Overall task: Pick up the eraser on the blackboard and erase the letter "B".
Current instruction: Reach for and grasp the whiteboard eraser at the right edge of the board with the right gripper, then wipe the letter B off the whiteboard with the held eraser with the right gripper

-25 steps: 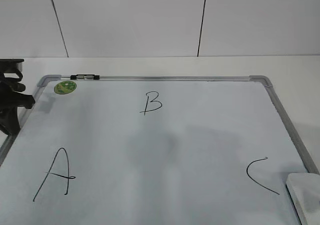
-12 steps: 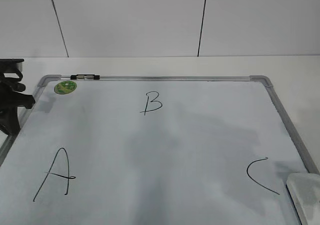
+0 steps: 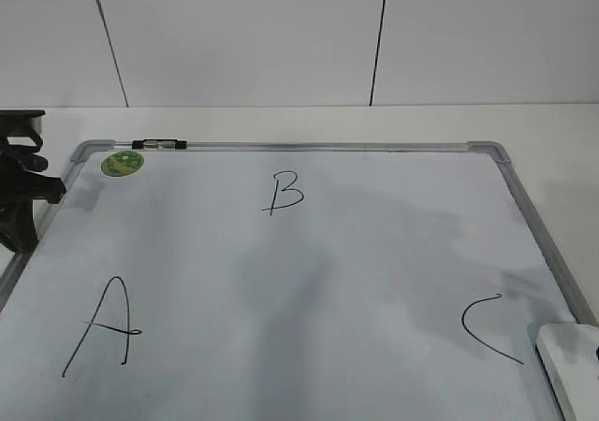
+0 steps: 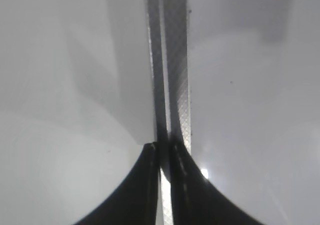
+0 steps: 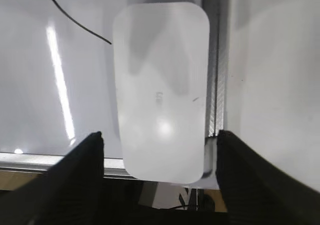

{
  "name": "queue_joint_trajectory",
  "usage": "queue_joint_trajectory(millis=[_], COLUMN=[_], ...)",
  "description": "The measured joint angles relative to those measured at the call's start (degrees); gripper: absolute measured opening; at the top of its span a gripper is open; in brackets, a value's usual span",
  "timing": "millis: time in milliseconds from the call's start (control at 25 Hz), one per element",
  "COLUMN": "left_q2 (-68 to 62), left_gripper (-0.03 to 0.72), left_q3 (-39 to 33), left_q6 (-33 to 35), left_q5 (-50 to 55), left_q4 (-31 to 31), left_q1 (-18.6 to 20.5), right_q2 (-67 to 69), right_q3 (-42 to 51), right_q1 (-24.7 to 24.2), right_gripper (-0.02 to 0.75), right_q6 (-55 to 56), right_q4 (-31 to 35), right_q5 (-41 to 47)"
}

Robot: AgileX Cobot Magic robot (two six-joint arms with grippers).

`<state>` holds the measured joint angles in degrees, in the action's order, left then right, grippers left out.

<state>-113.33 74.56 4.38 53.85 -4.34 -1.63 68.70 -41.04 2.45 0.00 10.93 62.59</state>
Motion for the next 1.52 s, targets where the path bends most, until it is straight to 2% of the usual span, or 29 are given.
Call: queue_joint_trajectory(millis=[160,440,680,1040,1120,1280,1520], left_q2=[0.00,0.00,0.00,0.00,0.00,0.00,0.00], left_gripper=[0.020,0.020,0.020,0.020,0.020,0.020,0.020], left_q3=[0.00,0.00,0.00,0.00,0.00,0.00,0.00], left_q6=[0.00,0.00,0.00,0.00,0.00,0.00,0.00], left_q5=[0.00,0.00,0.00,0.00,0.00,0.00,0.00], left_q4=[0.00,0.00,0.00,0.00,0.00,0.00,0.00], left_q1=[0.00,0.00,0.00,0.00,0.00,0.00,0.00], right_q2=[0.00,0.00,0.00,0.16,0.91,3.80,9.01], right_q3=[0.00,0.00,0.00,-0.09,-0.09,-0.09,-0.09], right_q1=[0.48,7.81,8.23,8.23,8.23,8.23,8.23], right_gripper=[0.531,0.531,0.531,0.530,0.547,0.648,0.666], right_q6=[2.74,10.69,11.91,12.14,12.14,12.14,12.14], right_q4=[-3.56,-7.07,-10.93,-10.44,-9.14,-7.78,-7.68], right_q5=[0.00,-0.50,-0.91,-1.69,-2.64,-4.18,-6.07])
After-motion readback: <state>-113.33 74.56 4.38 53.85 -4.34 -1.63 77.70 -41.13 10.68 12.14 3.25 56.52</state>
